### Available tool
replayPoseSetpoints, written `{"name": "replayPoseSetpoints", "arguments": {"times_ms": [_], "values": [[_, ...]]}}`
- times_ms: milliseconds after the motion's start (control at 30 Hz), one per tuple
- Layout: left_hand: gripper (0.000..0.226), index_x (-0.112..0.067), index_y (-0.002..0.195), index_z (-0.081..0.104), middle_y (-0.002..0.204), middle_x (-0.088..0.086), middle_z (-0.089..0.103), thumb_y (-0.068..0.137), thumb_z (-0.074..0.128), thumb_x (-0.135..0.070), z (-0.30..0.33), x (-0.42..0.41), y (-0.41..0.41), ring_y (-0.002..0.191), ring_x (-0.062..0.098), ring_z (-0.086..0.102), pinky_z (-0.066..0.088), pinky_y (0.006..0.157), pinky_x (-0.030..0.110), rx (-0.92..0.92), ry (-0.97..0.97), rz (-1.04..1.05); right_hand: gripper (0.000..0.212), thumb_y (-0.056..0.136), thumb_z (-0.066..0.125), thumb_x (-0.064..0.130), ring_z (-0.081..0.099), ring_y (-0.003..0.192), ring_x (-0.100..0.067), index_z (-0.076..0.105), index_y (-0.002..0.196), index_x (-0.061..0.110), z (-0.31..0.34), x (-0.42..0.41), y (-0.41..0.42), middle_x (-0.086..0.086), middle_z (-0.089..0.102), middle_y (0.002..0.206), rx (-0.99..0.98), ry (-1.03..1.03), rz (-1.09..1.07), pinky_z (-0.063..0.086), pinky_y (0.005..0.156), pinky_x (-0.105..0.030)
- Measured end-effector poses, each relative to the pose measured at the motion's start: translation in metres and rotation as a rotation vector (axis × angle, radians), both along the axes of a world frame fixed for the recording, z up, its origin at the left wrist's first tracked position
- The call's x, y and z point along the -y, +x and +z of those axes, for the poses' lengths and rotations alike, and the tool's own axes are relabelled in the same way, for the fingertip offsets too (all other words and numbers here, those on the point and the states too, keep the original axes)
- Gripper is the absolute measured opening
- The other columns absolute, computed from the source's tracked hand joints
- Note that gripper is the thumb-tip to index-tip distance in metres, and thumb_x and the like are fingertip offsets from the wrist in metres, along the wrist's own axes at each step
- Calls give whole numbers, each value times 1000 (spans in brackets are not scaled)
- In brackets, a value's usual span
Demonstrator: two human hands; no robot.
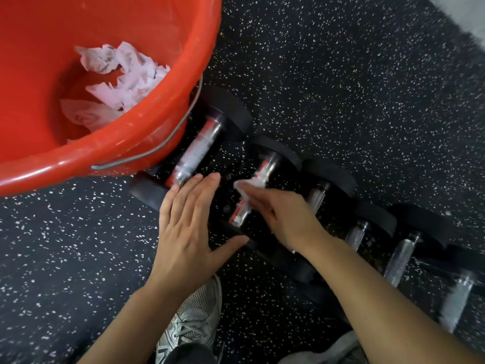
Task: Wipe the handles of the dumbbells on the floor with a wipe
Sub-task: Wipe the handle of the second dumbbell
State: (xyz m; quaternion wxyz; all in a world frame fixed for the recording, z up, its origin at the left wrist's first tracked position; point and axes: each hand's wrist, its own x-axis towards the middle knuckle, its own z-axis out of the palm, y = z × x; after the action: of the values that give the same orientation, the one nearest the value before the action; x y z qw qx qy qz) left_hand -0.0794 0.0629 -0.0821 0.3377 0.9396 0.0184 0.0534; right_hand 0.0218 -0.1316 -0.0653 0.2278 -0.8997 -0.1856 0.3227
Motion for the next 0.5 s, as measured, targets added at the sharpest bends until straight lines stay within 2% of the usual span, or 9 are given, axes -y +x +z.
{"name": "replayPoseSetpoints", "arguments": {"times_ms": [67, 133, 200, 233, 333, 400, 500], "values": [[100, -11, 161, 29, 161, -6, 35, 86, 64, -68, 0, 0, 0, 156, 14, 26, 5, 130, 38, -9, -5, 5, 52, 97, 25, 64, 59, 133, -11, 30, 148, 61, 3, -2, -9, 15, 59, 147, -94, -20, 178, 50, 108, -37], [101, -10, 160, 30, 161, -3, 38, 86, 64, -68, 0, 0, 1, 155, 14, 27, 5, 130, 38, -18, -11, 7, 50, 98, 30, 59, 57, 135, -13, 25, 147, 65, 5, -4, -9, 17, 56, 150, -108, -66, 303, 49, 108, -39], [101, -9, 160, 31, 161, 1, 41, 86, 65, -68, 1, 1, 1, 155, 16, 29, 6, 131, 38, -23, -13, 7, 49, 104, 38, 50, 59, 133, -14, 22, 147, 67, 8, -3, -3, 17, 57, 149, -69, -88, 345, 50, 107, -38], [101, -9, 160, 31, 161, 2, 41, 86, 65, -68, 1, 1, 1, 155, 17, 29, 6, 131, 39, -24, -14, 7, 47, 105, 35, 51, 60, 131, -14, 21, 147, 68, 9, -2, 1, 16, 58, 148, -39, -99, 340, 50, 107, -37], [100, -9, 160, 31, 162, 1, 40, 86, 64, -69, 0, 1, 1, 155, 17, 30, 7, 131, 40, -24, -13, 4, 47, 104, 26, 56, 69, 117, -18, 22, 150, 63, 8, 4, 16, 6, 68, 137, 105, -88, 160, 55, 100, -38], [100, -9, 160, 31, 162, -2, 38, 86, 63, -70, 0, 0, 1, 155, 16, 29, 6, 130, 39, -17, -10, 0, 46, 107, 33, 50, 73, 100, -21, 27, 151, 60, -1, 9, 26, 1, 76, 118, 179, -72, 14, 59, 90, -41], [101, -10, 160, 32, 161, -3, 38, 86, 64, -70, -1, 0, 1, 155, 16, 29, 6, 131, 39, -21, -10, -1, 44, 107, 39, 46, 73, 92, -23, 34, 150, 56, -14, 11, 30, -2, 77, 103, 141, 4, -127, 59, 88, -44]]}}
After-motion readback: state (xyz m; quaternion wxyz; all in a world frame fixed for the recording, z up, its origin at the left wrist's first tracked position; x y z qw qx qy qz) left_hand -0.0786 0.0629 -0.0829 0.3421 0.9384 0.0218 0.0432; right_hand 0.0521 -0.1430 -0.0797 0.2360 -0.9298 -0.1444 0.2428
